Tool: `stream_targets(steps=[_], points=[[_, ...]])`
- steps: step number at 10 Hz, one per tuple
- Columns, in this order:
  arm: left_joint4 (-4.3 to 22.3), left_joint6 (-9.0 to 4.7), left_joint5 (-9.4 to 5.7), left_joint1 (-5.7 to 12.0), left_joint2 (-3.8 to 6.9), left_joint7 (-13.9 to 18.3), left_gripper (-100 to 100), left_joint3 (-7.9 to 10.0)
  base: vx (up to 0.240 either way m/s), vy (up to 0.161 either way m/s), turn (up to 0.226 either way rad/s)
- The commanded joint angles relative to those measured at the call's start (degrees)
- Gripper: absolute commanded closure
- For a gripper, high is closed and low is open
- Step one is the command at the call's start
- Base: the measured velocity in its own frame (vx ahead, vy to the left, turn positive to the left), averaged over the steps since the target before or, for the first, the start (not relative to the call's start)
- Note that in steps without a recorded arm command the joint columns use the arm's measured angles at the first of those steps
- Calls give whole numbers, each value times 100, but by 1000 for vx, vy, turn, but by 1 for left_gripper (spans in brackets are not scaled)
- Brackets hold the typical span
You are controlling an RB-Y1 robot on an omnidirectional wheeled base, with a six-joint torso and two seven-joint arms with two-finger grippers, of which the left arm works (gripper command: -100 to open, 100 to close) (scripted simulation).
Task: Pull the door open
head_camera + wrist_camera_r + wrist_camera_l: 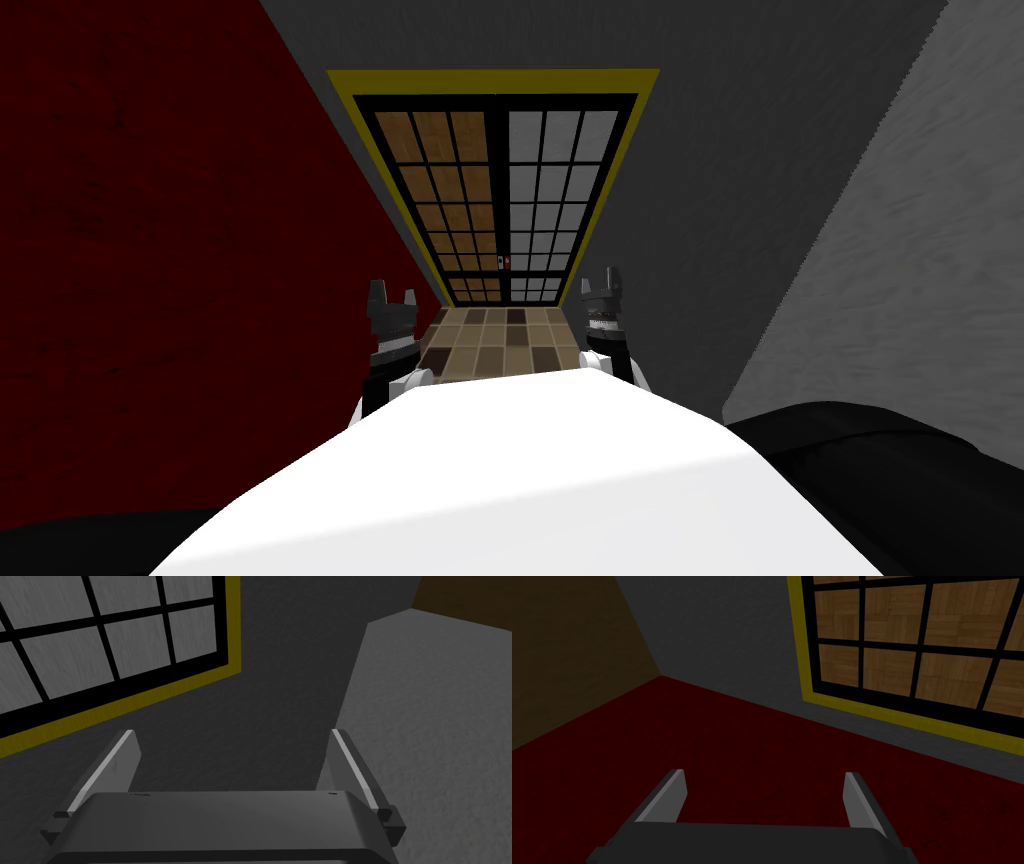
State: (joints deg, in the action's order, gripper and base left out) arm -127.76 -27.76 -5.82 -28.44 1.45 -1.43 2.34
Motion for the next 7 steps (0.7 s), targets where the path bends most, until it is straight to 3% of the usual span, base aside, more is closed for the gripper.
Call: stream_targets(steps=[1,7], points=[[211,-50,54,66,47,-181,-100,11,94,-26,-2],[904,-215,230,284,167,-775,-100,48,168,-38,1]])
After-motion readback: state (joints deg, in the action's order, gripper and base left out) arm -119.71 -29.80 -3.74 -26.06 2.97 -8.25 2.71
